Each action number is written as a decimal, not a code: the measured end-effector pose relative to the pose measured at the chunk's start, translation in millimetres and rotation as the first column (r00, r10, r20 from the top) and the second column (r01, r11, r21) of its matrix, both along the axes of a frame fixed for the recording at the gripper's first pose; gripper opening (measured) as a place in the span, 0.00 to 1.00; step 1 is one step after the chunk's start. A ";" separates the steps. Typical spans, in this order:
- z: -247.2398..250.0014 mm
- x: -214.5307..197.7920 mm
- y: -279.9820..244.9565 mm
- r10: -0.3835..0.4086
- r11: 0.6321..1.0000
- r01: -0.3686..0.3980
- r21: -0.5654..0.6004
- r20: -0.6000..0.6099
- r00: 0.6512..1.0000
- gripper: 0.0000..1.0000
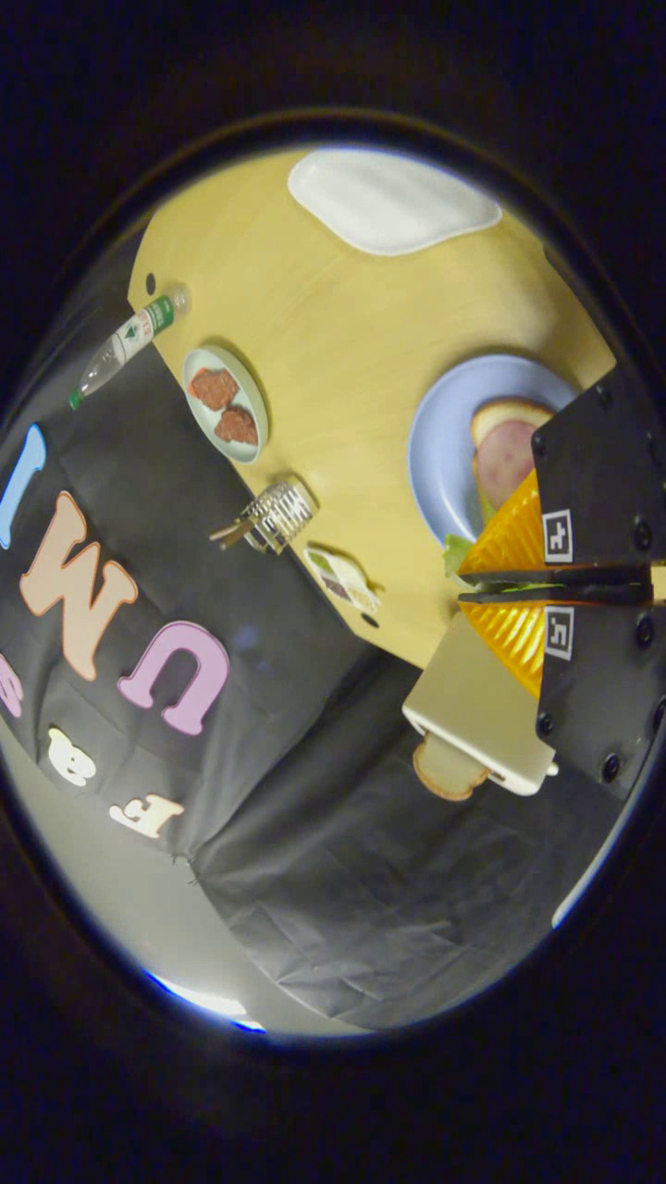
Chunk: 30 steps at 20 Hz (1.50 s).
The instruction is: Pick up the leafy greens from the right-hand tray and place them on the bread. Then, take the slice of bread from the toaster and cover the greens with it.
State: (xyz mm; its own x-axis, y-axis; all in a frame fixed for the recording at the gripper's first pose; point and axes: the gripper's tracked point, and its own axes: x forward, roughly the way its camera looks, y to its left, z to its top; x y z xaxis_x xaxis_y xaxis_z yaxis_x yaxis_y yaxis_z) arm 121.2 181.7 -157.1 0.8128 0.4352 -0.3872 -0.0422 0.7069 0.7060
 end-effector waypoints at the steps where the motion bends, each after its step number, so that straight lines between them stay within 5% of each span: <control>1: -6.3 -1.7 -2.3 0.000 1.000 0.000 -0.027 -0.012 1.000 0.04; 11: -44.5 -8.2 -37.1 -0.030 0.959 0.013 -0.284 -0.055 0.998 0.07; 17: -39.0 -15.5 -39.6 -0.002 0.944 -0.007 -0.329 -0.026 1.000 0.15; 28: -7.6 -22.0 -45.0 0.023 0.936 0.002 -0.352 0.066 0.998 0.99; 30: -1.1 -22.7 -43.8 0.017 0.937 0.014 -0.349 0.084 0.996 0.99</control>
State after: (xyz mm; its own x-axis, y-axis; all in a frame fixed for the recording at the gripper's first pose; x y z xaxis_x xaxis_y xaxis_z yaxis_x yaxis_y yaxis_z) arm 98.5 137.9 -158.1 0.8484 0.2863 -0.4453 -0.0919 0.9080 0.4087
